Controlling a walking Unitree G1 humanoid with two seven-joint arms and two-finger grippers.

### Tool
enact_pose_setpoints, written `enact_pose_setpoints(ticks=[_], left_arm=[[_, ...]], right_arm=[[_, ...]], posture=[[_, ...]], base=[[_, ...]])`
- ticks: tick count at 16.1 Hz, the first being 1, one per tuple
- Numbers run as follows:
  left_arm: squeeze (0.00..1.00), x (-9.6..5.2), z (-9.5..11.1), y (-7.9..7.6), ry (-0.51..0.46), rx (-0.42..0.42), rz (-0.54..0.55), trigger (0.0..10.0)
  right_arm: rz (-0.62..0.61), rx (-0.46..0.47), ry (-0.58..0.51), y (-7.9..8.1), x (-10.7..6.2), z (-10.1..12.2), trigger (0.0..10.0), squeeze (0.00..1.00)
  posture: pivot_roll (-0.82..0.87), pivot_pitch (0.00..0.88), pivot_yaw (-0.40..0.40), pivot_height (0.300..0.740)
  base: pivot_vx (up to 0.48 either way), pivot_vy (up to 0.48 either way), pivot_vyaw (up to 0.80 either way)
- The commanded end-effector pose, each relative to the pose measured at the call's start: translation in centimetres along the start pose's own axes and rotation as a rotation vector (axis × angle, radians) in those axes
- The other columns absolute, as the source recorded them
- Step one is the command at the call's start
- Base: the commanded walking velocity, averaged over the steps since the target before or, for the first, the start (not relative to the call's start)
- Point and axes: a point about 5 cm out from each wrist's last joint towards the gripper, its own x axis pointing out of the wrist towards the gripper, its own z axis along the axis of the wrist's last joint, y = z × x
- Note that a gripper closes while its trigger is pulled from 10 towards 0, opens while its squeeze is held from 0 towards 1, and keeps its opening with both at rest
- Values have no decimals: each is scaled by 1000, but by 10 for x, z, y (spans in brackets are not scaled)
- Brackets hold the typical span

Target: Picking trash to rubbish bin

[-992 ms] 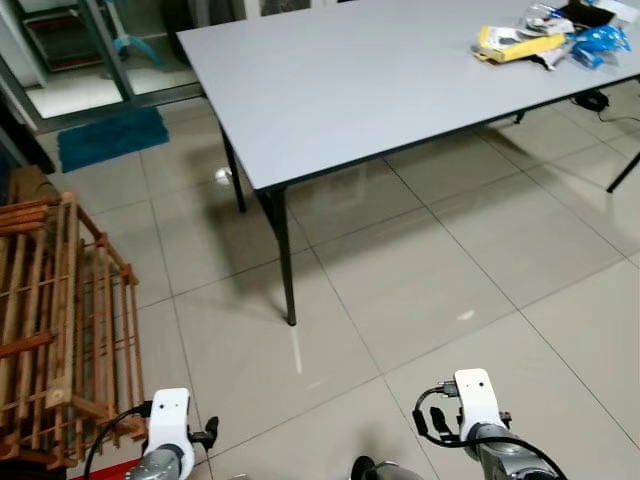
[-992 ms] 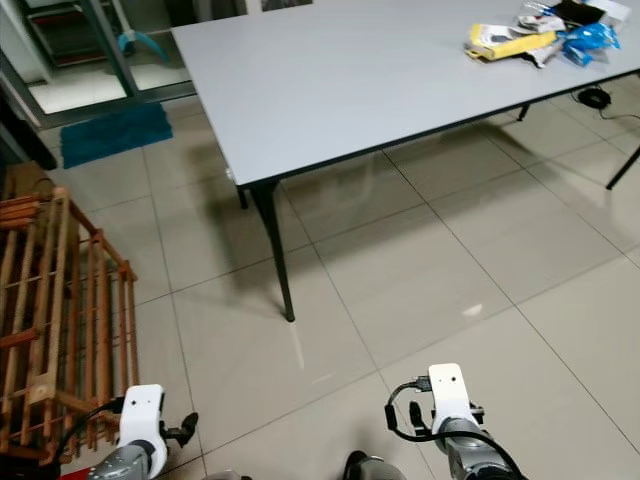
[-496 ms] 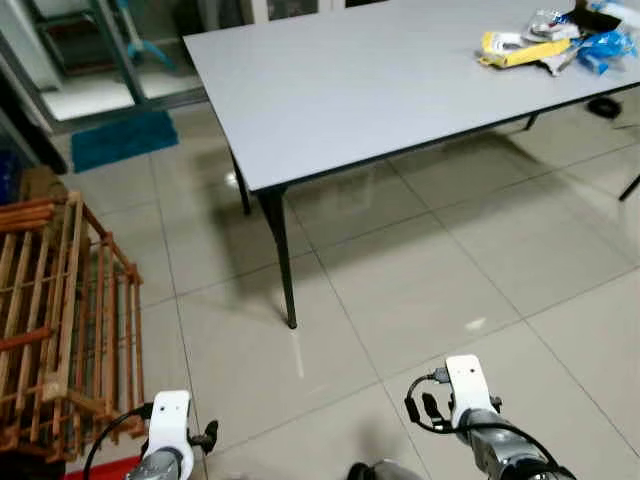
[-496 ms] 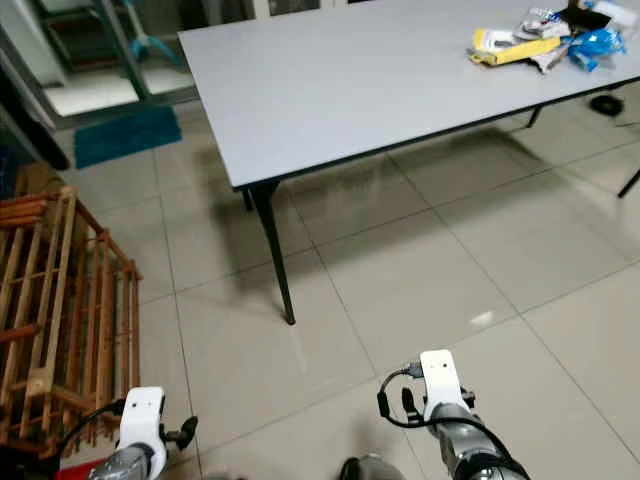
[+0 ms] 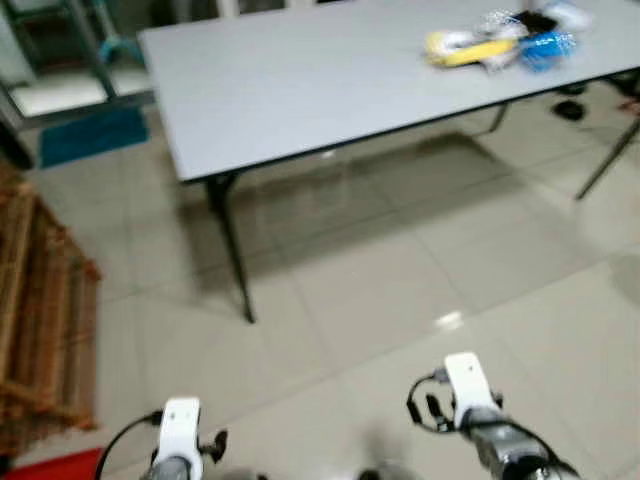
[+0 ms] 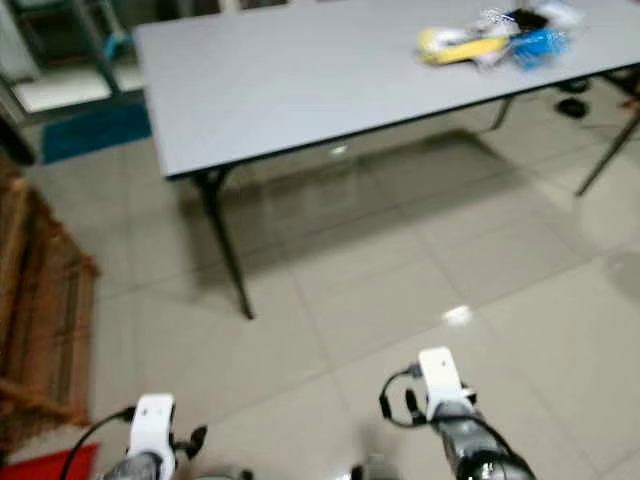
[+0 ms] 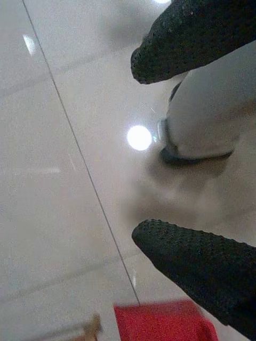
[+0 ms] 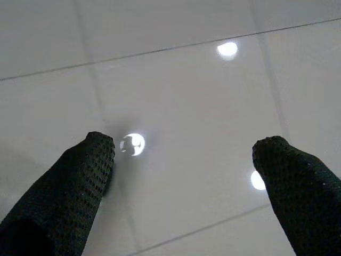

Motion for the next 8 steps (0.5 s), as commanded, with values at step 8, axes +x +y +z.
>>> enact_pose_setpoints(ticks=[8], left_arm=[[0, -3, -8, 14, 49, 28, 31, 10000]], right_arm=[[17, 0, 16, 10, 0, -3, 10000, 0]], posture=[[15, 134, 11, 740]], base=[[0, -467, 0]])
